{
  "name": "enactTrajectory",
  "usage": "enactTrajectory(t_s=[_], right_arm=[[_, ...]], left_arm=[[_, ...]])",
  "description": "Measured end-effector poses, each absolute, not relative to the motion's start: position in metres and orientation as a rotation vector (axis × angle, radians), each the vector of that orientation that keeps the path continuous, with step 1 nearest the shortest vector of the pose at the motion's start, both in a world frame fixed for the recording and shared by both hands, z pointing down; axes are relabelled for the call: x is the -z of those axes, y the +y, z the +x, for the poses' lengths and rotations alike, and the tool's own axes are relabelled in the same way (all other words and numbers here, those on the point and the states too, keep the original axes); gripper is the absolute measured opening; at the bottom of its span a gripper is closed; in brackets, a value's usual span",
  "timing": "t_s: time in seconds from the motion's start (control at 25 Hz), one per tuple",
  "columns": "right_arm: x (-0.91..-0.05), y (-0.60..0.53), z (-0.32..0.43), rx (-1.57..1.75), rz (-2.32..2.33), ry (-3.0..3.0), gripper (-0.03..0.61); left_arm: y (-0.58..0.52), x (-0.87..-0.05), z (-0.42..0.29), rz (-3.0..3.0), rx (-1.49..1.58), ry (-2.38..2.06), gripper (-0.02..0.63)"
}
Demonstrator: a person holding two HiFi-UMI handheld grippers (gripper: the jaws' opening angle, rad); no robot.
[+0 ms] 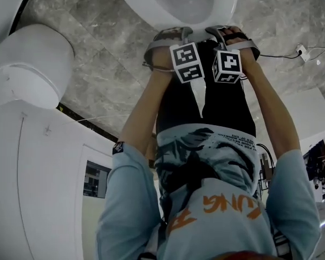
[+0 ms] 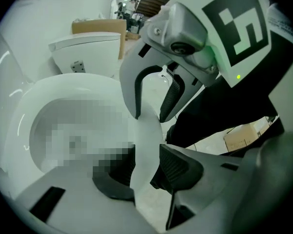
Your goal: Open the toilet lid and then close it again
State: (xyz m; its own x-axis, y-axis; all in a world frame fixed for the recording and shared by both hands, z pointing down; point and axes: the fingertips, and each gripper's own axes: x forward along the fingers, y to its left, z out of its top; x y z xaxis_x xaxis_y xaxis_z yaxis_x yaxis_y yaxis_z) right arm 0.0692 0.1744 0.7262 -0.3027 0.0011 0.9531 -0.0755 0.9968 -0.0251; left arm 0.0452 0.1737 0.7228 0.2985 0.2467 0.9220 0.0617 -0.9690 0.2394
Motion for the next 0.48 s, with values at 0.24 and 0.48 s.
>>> enactTrajectory(t_s=[0.24,0.48], right_arm=[[-0.669,0.111,0.033,-0.292,0.378,-2.000,0.158],[-0.594,0.005,0.003,-0.452,0.843,-2.082,0.124]], left_arm=[[0.101,-0.670,0.016,2.474,-1.612,-0.043,0.175],[-0.002,-0.587,-0.030,2.484,-1.443,-0.514,0.183]])
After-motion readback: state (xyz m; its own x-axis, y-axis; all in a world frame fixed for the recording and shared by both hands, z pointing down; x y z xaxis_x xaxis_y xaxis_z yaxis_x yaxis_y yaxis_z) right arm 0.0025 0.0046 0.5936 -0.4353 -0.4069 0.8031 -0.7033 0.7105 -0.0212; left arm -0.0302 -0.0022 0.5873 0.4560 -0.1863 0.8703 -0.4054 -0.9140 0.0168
